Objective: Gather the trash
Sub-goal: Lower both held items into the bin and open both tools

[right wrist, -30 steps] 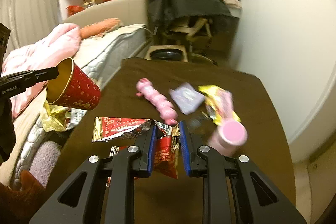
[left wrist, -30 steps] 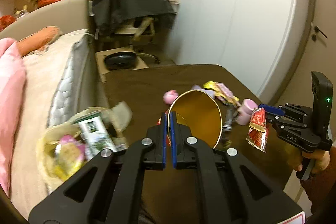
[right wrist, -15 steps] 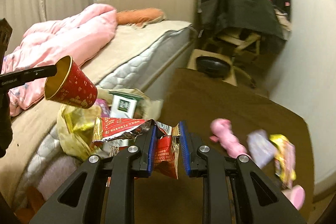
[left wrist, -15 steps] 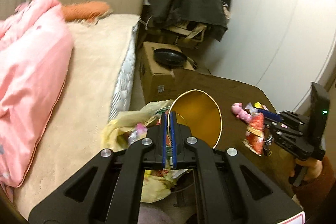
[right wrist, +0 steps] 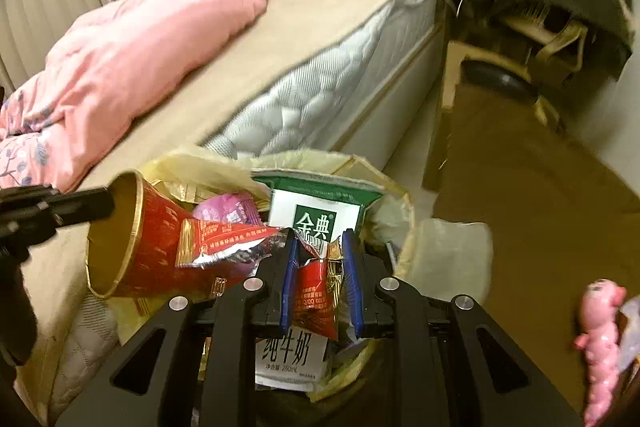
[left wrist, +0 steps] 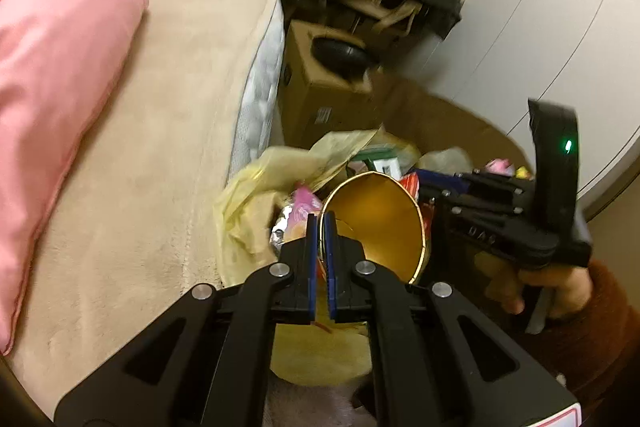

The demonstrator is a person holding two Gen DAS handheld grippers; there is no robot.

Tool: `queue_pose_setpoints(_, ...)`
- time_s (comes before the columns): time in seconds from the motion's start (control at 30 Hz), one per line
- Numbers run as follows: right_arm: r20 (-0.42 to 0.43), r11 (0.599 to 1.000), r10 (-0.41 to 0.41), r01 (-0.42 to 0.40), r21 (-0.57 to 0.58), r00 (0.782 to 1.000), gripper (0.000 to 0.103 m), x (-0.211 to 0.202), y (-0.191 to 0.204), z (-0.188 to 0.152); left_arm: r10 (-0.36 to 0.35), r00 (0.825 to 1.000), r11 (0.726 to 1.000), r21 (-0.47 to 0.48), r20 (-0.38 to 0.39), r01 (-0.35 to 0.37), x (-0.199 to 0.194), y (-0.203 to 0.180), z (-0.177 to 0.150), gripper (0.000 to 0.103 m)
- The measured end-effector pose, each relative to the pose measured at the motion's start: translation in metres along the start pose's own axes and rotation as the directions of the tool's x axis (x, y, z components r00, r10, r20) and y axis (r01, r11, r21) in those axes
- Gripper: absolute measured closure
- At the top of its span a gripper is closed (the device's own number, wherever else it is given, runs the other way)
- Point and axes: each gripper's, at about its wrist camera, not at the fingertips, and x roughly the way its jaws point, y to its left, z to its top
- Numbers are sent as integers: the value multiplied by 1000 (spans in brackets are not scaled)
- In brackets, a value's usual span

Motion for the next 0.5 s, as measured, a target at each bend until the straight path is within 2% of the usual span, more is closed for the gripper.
queue_pose_setpoints(0.1, -26, 999, 50, -50, 14, 998, 82, 10, -5, 1, 22, 999, 1000, 15, -26, -22, 18, 3, -1, 100)
queue_pose_setpoints(0.3, -67, 997, 31, -36, -68, 997, 82, 21, 1, -2, 38, 997, 999, 25, -68, -36, 38, 7, -10, 100)
queue_pose_setpoints(0.5, -56, 998, 28, -32, -62, 998, 81, 19, -1, -2, 35, 996, 999, 11, -80, -35, 41, 8, -11, 99)
